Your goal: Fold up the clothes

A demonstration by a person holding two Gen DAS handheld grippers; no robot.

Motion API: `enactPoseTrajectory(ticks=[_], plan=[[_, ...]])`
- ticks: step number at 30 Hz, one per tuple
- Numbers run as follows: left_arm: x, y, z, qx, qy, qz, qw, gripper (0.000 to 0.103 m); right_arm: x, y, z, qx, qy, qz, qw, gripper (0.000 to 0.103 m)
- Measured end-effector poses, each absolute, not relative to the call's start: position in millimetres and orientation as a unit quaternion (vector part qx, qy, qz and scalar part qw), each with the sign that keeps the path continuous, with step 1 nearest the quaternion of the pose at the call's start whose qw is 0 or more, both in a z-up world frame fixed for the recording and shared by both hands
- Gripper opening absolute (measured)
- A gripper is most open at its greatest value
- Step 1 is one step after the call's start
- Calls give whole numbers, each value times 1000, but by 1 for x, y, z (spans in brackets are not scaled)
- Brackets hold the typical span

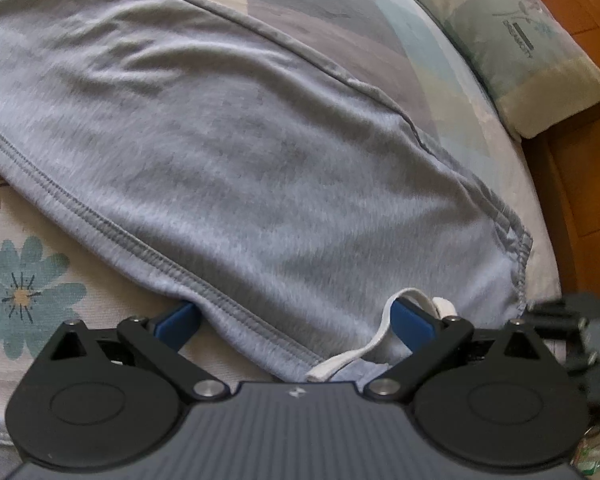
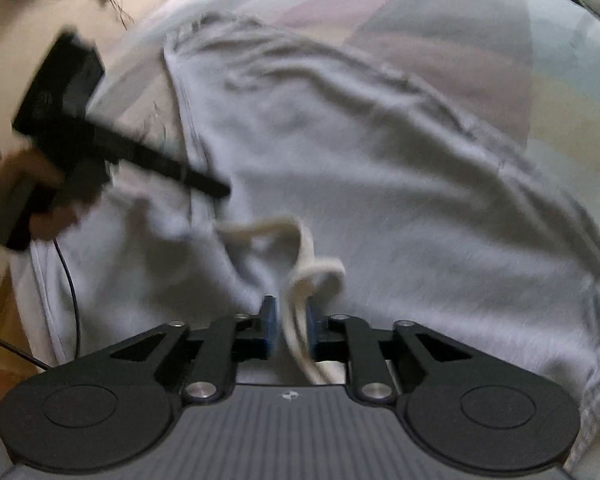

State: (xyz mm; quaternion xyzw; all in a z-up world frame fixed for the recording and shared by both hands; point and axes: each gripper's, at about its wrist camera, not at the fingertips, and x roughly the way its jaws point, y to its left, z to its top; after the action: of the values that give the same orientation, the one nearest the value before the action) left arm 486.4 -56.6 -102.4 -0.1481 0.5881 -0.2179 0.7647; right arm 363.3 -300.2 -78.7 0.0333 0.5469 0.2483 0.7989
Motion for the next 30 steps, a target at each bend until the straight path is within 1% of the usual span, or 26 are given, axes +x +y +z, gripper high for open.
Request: enactPoseTrajectory(ticks=[2,3,5,9,13,19,25,30], plan=[[486,-56,-103,-150,587,-220,764,100,348,-300,-80,55,553,241,796,39],[485,-56,-103,-151,587,-222,764,100,340,-300,-81,65,555,237,794,45],[484,-55,-105,-158,587,-225,761,100,324,-300,-82,86,561,230,791,48],[485,-53,-106,-175,587,-231,756,101,308,-295,-92,106,578,218,780,48],[498,-53,-104,-205,579,-238,752,101,311,-292,-93,106,570,209,787,50],[518,-54,-89,-233,530,-253,775,101,319,-295,-88,107,553,194,803,54],[512,-54,-116,-262,579,-244,733,100,320,-295,-89,114,552,193,803,55],[529,-54,-106,-306,556,-264,726,100,323,-287,-79,105,530,218,813,55]])
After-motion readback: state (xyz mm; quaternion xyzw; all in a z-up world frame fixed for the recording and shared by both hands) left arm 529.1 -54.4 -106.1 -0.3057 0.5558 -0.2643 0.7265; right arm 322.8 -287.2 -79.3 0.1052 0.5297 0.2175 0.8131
